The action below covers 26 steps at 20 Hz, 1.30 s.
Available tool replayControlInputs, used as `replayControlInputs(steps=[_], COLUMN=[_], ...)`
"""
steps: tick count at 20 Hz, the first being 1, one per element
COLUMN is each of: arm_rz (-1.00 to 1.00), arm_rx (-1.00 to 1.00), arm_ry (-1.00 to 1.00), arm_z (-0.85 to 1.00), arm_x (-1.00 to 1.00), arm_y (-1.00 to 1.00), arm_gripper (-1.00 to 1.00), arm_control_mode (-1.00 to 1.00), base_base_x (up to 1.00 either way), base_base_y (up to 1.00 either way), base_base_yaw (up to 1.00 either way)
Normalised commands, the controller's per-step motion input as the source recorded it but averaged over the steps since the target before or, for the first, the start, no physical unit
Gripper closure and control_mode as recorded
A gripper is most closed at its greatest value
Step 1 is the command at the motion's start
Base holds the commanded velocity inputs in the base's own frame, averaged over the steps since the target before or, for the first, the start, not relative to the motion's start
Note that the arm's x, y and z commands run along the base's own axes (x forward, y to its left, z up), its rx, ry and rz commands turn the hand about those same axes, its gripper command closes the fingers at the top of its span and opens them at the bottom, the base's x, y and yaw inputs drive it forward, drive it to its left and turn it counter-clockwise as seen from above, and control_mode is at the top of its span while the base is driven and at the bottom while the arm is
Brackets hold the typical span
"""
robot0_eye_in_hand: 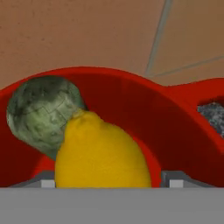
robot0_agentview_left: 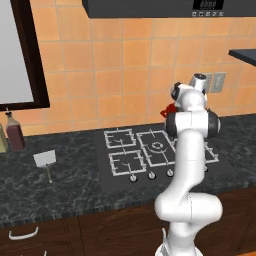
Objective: Put the cucumber and lemon in the pot. Retrieve the spatula and lightly stir the vegetables in the pot.
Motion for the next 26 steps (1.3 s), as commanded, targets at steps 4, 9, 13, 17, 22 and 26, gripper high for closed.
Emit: replayControlInputs(steps=[4,9,13,17,22,26], arm_rz=[0.03,0.03,0.01,0.0,0.0,0.0], arm_rx=[0.0,-0.01,-0.05,-0.08,-0.11,-0.04], arm_ry=[0.0,-0.02,-0.09,-0.11,-0.13,-0.01], arm_z=[0.07,0.3,0.21,0.0,0.16,0.51], arm_x=[-0.13,-0.41,-0.94,-1.0,-1.0,-1.0], arm_y=[0.4,0.67,0.68,0.85,1.0,1.0], arm_gripper=[-1.0,-1.0,-1.0,-1.0,-1.0,-1.0], arm_control_mode=[-1.0,-1.0,-1.0,-1.0,-1.0,-1.0], base_base_x=[0.0,0.0,0.0,0.0,0.0,0.0], base_base_y=[0.0,0.0,0.0,0.0,0.0,0.0], base_base_yaw=[0.0,0.0,0.0,0.0,0.0,0.0])
